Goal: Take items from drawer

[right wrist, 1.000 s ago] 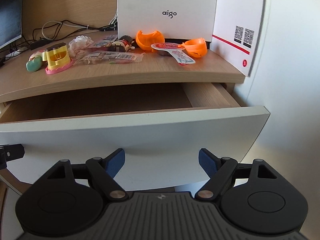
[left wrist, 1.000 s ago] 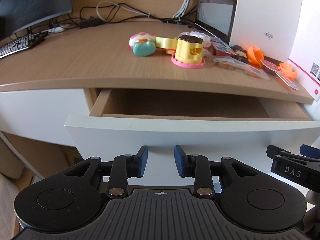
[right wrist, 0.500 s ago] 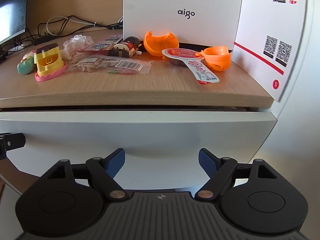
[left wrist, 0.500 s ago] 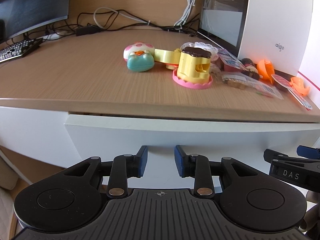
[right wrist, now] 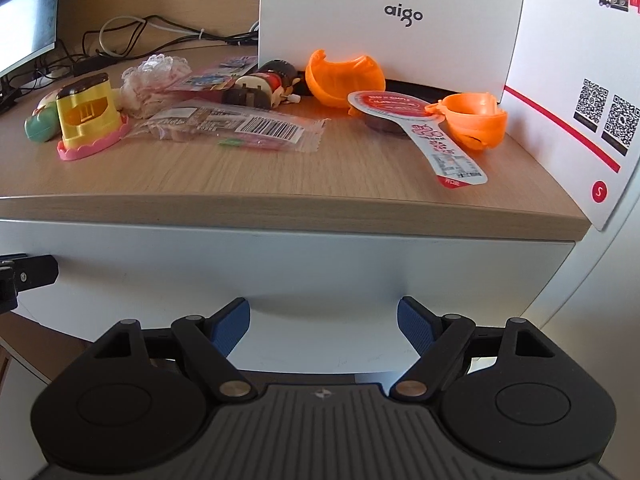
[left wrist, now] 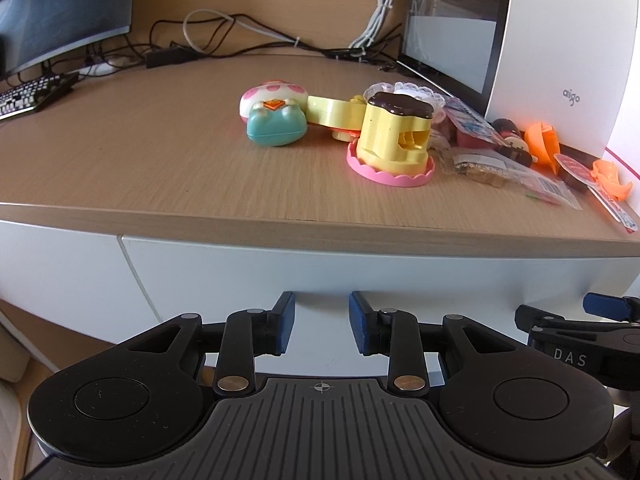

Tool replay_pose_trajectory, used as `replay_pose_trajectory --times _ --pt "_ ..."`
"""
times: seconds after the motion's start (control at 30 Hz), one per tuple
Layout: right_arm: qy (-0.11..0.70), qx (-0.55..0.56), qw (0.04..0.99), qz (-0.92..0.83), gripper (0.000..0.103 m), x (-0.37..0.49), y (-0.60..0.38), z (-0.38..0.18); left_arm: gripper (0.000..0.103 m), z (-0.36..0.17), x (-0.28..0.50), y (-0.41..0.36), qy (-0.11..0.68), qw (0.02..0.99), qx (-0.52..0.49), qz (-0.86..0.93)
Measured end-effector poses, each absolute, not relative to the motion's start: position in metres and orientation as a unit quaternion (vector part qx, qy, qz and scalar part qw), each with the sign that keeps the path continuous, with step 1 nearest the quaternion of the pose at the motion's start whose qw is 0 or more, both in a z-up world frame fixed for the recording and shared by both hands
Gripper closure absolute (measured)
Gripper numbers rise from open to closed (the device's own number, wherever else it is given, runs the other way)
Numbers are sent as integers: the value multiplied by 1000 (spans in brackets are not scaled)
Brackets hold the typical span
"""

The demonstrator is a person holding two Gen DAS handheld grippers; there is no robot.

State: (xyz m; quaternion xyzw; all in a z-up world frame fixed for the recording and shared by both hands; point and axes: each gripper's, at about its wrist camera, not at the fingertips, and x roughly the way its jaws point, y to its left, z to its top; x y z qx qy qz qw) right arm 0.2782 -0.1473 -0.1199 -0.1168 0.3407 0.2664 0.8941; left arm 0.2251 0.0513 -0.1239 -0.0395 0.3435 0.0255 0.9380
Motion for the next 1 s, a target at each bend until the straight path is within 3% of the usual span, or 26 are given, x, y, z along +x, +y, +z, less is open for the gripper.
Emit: replay_pose_trajectory --times 0.4,0.73,1.0 --pt "310 -120 911 243 22 258 -156 -95 70 -112 208 60 310 950 -35 -12" --pt "347 -69 905 238 22 177 -204 -46 70 -72 115 60 358 932 -43 -45" --pt "327 -74 909 246 22 127 -249 -13 70 -51 48 44 356 933 -51 -18"
